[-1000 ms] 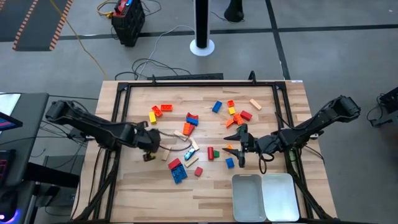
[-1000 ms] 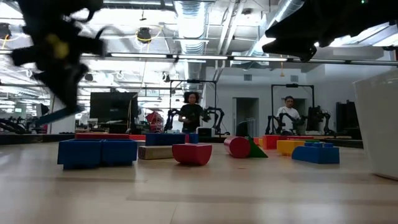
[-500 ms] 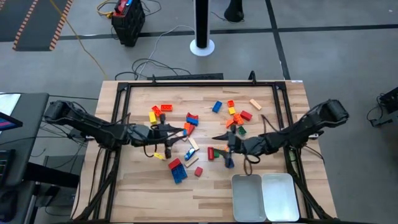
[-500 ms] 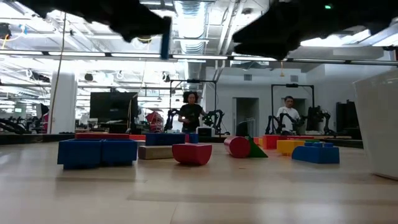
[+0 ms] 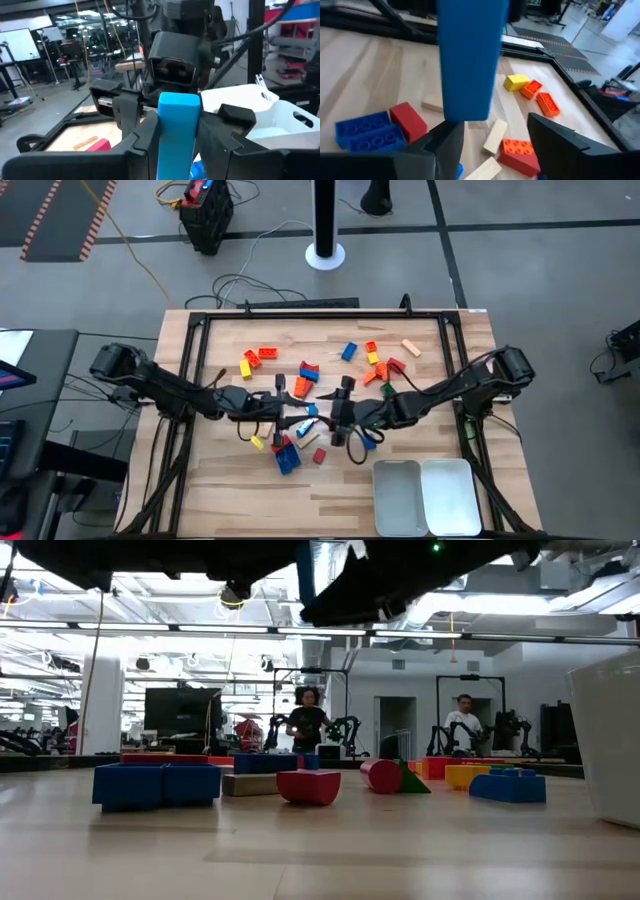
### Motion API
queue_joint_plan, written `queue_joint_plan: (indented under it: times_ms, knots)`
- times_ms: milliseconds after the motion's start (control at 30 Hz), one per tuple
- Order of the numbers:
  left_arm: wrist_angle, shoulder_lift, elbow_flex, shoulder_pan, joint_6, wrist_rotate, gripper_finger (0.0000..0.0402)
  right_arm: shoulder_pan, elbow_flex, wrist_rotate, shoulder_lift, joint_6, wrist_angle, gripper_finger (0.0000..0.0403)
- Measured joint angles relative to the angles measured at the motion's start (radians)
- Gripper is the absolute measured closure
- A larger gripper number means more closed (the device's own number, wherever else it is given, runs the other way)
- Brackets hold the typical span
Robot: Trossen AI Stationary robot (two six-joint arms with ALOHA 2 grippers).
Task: Sort blocks by size
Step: Put the large blue wooden block into the gray bin
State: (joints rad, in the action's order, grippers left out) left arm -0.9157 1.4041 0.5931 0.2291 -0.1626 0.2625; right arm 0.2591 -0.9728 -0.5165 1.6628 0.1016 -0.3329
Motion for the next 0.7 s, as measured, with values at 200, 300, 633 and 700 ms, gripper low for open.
queue_joint_plan:
  times_ms: [200, 300, 633, 700]
  knots:
    - [-0.031, 0.022, 0.002, 0.000, -0.013, -0.010, 0.0304, -0.001, -0.059, 0.043, 0.029, 0.020, 0.036, 0.0154]
    - [-0.029, 0.021, 0.002, 0.000, -0.025, -0.008, 0.0304, -0.001, -0.059, 0.043, 0.029, 0.024, 0.033, 0.0158]
    - [0.089, -0.007, -0.004, -0.001, -0.062, 0.037, 0.0304, 0.003, -0.064, 0.051, 0.024, -0.078, 0.182, 0.0181]
    - [0.112, -0.024, -0.004, -0.002, -0.066, 0.054, 0.0304, 0.003, -0.064, 0.052, 0.024, -0.096, 0.210, 0.0180]
